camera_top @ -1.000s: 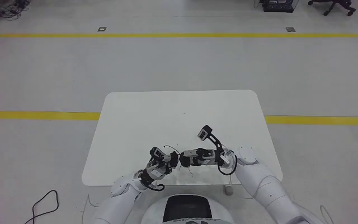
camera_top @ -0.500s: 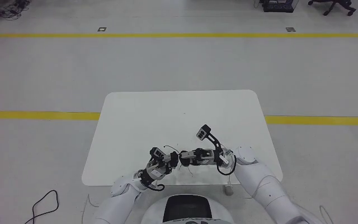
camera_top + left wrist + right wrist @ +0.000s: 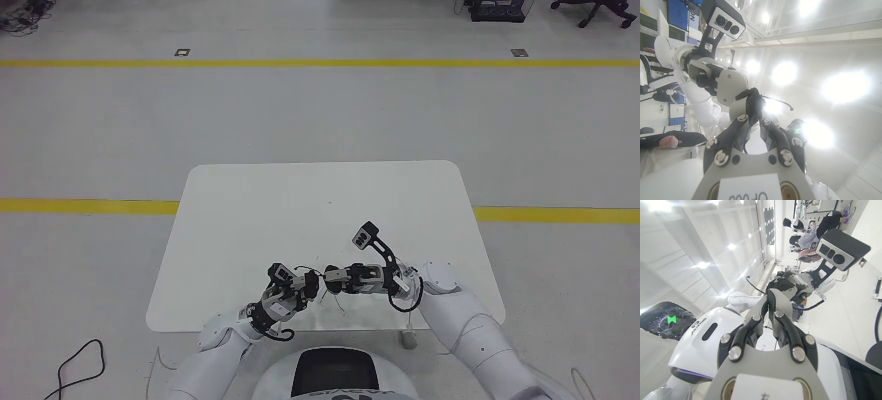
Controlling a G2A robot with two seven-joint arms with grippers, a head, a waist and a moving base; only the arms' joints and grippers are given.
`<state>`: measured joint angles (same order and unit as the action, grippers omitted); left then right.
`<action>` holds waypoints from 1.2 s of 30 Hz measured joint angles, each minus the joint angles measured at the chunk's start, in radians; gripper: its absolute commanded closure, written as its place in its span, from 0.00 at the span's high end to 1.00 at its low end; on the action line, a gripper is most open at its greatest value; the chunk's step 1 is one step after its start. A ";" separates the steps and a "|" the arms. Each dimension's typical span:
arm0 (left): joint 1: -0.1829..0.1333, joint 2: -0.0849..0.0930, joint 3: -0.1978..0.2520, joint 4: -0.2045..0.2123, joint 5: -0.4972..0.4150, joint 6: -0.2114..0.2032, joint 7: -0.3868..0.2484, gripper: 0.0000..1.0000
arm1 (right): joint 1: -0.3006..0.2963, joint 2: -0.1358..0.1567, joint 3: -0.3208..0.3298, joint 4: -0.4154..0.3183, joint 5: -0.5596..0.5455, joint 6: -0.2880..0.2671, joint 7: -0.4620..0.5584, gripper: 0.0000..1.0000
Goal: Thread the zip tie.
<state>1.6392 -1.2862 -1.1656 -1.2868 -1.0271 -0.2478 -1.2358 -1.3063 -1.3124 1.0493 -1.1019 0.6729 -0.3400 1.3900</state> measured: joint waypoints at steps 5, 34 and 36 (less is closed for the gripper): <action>0.000 0.000 0.000 0.000 0.000 0.000 0.000 0.00 | 0.002 -0.002 -0.001 0.007 0.000 0.000 0.000 0.00; 0.000 0.000 0.000 0.000 0.000 0.000 0.000 0.00 | 0.024 -0.007 -0.017 0.065 -0.004 0.000 0.000 0.00; 0.000 0.000 0.000 0.000 0.000 0.000 0.000 0.00 | 0.026 -0.008 -0.017 0.070 -0.004 0.000 0.000 0.00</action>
<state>1.6392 -1.2862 -1.1656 -1.2868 -1.0271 -0.2478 -1.2358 -1.2807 -1.3204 1.0320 -1.0323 0.6686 -0.3400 1.3900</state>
